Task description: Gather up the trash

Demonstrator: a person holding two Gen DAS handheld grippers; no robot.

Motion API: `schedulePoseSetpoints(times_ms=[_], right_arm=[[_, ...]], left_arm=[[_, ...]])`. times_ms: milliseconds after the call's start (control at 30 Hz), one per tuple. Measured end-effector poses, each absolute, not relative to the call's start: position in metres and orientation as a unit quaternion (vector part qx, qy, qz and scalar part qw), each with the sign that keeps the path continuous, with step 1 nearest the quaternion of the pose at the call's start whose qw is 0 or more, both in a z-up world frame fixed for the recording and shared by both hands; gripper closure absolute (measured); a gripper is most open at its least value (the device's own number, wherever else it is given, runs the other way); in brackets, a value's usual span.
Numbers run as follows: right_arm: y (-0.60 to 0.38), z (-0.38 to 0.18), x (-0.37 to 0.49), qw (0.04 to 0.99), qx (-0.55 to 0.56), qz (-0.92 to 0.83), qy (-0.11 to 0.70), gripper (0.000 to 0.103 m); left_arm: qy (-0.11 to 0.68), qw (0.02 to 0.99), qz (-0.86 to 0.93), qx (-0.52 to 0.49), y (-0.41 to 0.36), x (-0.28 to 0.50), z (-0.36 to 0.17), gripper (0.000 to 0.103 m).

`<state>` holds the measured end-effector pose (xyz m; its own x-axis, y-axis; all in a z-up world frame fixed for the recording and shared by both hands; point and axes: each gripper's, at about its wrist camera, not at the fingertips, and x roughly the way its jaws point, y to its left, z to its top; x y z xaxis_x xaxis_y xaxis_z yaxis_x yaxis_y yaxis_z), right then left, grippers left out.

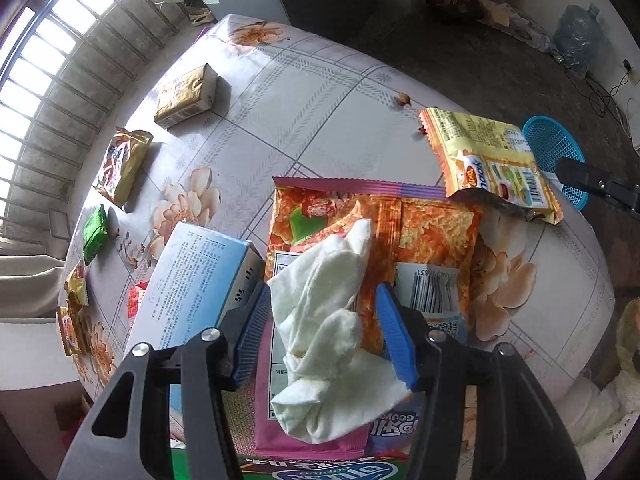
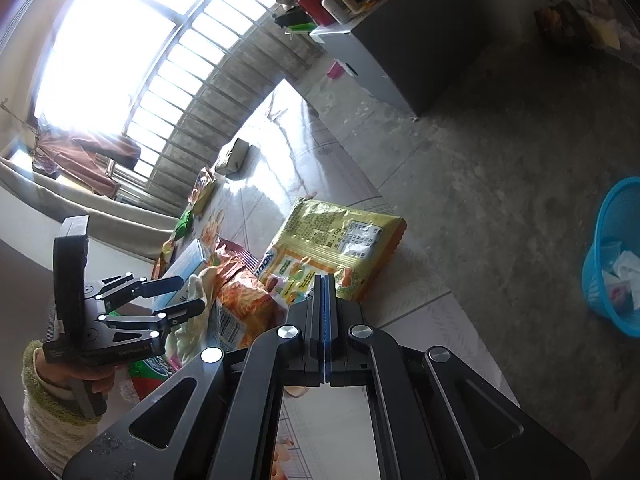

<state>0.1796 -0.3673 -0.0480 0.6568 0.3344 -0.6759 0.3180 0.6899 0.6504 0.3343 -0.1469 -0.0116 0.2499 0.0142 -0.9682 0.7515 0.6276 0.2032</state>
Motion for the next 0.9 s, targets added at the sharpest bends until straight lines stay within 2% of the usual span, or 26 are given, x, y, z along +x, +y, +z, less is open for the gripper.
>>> schedulePoseSetpoints(times_ms=[67,133,333,800,900], right_arm=[[-0.367,-0.048,0.179,0.821,0.394,0.008,0.413,0.103],[-0.368,-0.047,0.177,0.822,0.394,0.01,0.412,0.103],[-0.369,-0.049,0.176,0.82,0.4,0.019,0.41,0.103],[-0.366,-0.041,0.177,0.838,0.356,0.028,0.413,0.103],[-0.362,-0.031,0.178,0.863,0.308,0.004,0.4,0.098]], left_arm=[[0.56,0.709,-0.252,0.347,-0.148,0.337,-0.018,0.051],[0.564,0.708,-0.252,0.342,-0.147,0.339,-0.021,0.066],[0.558,0.719,-0.264,0.318,-0.142,0.338,-0.015,0.092],[0.485,0.787,-0.294,0.244,-0.127,0.328,0.05,0.095],[0.475,0.794,-0.301,0.23,-0.127,0.326,0.06,0.095]])
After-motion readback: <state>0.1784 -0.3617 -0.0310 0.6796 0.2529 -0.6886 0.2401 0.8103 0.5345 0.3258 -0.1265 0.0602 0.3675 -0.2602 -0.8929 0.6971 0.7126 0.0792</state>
